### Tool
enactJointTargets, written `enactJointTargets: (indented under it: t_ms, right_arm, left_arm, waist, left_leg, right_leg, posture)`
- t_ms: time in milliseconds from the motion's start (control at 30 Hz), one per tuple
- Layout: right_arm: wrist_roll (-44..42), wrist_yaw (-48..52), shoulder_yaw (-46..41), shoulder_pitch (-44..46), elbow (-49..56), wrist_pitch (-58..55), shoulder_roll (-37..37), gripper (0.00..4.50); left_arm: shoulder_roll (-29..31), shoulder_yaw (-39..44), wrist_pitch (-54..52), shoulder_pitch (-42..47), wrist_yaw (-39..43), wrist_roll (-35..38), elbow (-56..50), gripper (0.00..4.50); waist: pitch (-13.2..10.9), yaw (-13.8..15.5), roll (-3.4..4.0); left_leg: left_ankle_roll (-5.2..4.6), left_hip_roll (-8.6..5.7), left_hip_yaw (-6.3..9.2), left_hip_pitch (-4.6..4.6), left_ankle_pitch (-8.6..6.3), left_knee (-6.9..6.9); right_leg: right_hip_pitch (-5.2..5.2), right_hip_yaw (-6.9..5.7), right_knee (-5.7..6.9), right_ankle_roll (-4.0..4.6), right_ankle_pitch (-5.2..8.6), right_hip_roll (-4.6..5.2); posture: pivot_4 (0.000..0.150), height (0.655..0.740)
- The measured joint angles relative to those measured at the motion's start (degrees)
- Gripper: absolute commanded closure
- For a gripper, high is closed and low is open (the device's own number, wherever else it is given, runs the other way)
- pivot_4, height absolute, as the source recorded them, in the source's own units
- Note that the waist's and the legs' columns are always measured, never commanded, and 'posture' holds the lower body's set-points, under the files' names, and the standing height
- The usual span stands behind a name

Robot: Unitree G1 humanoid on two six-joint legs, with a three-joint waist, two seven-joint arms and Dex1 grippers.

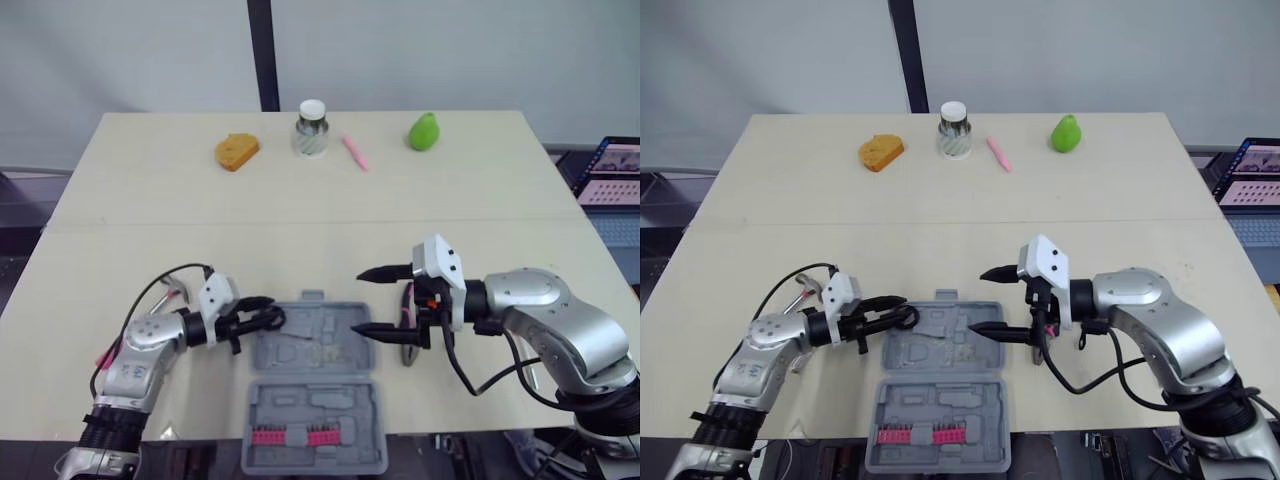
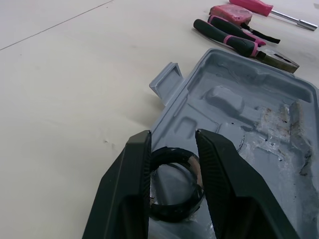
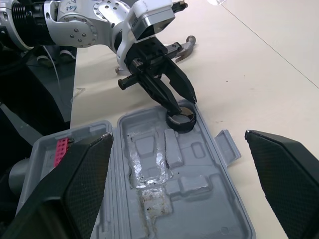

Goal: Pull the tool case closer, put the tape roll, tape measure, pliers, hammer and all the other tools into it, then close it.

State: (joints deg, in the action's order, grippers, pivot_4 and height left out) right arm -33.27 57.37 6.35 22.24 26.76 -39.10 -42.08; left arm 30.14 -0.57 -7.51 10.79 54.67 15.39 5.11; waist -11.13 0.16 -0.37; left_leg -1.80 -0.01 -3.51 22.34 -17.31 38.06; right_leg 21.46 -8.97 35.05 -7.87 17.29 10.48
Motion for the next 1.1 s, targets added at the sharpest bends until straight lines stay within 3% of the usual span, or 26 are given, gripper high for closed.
enactJointTargets:
  t_ms: [1100]
  right_arm:
    - [0.01,-0.01,0.0,-0.16,0.01,0.0,-0.16,0.0]
  left_arm:
    - [0.06,-2.96,6.15,0.31,-1.97,-7.12,3.24,3.01]
  waist:
    - [0.0,0.01,0.0]
  left_leg:
    - [0.0,0.01,0.0,0.0,0.0,0.0]
  right_leg:
    - [0.0,0.0,-0.01,0.0,0.0,0.0]
  posture:
    - [0.15,0.74]
